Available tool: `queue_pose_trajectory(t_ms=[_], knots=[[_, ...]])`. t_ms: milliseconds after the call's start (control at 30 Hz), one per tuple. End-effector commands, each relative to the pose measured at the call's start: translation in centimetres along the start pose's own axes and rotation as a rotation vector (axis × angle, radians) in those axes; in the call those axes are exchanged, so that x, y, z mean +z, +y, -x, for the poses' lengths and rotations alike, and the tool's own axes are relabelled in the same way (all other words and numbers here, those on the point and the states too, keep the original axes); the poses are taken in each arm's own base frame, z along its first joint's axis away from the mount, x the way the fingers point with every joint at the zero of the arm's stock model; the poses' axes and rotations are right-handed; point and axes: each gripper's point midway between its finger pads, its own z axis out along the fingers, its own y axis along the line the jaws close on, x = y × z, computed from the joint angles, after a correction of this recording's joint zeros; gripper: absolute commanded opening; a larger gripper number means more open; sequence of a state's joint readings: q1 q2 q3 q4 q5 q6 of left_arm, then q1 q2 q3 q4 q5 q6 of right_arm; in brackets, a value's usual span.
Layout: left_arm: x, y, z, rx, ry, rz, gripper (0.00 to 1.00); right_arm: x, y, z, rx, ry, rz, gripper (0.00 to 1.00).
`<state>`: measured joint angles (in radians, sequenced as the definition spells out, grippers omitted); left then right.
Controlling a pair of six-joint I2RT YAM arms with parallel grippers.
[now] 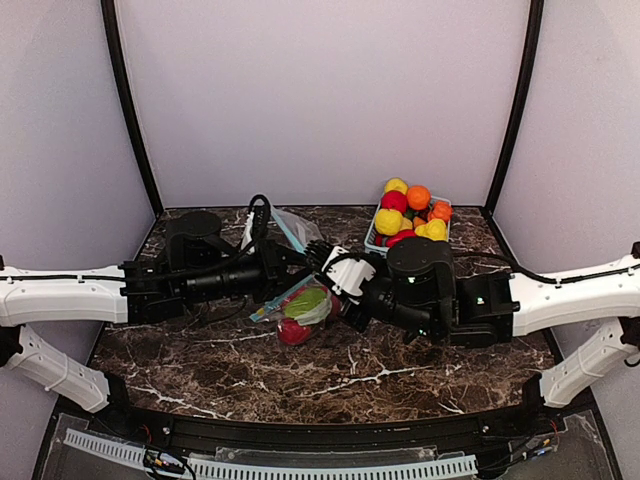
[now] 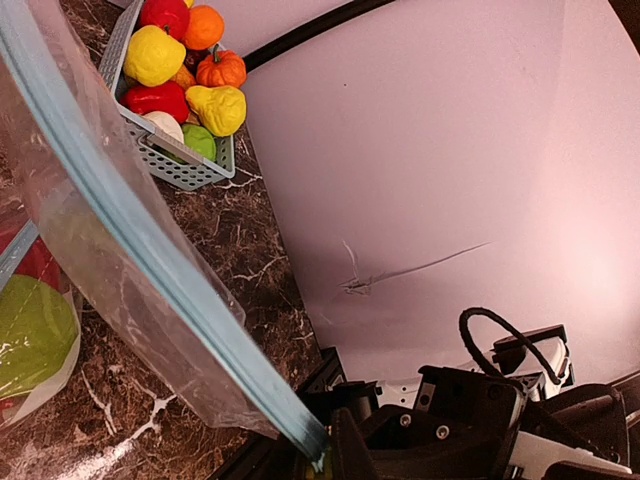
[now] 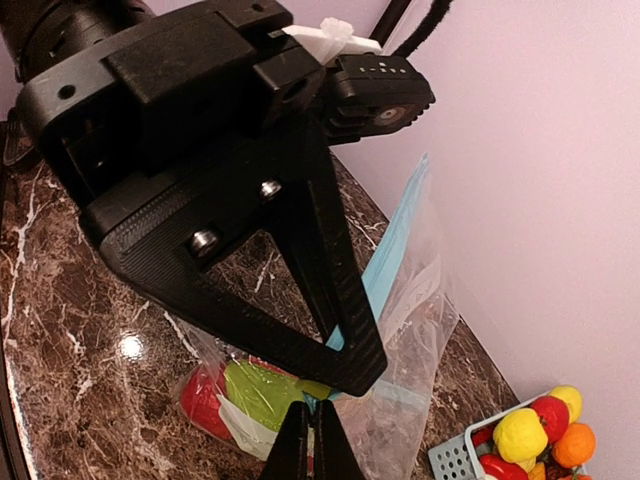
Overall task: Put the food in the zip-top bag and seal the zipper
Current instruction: Pass from the left arm to the right
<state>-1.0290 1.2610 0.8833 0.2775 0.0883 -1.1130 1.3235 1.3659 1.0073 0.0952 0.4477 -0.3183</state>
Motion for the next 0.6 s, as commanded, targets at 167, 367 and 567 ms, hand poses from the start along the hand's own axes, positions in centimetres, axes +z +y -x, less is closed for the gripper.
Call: queue_pose_trajectory(t_ms=[167, 367, 567], knots=[[-1.2, -1.1, 1.0, -0.018, -0.043, -0.032, 0.01, 0.2, 0.2, 1.8, -0.027, -0.046, -0.039, 0.00], [-1.5, -0.9, 1.9, -0.034, -0.068, -0.025, 0.01, -0.1, 1.0, 1.9, -0.075, -0.056, -0.042, 0.00], [-1.6, -0.2, 2.9, -0.052, -0.084, -0.004, 0.01, -0.6, 1.8, 2.0, -0.143, -0.060, -0.050, 0.00]])
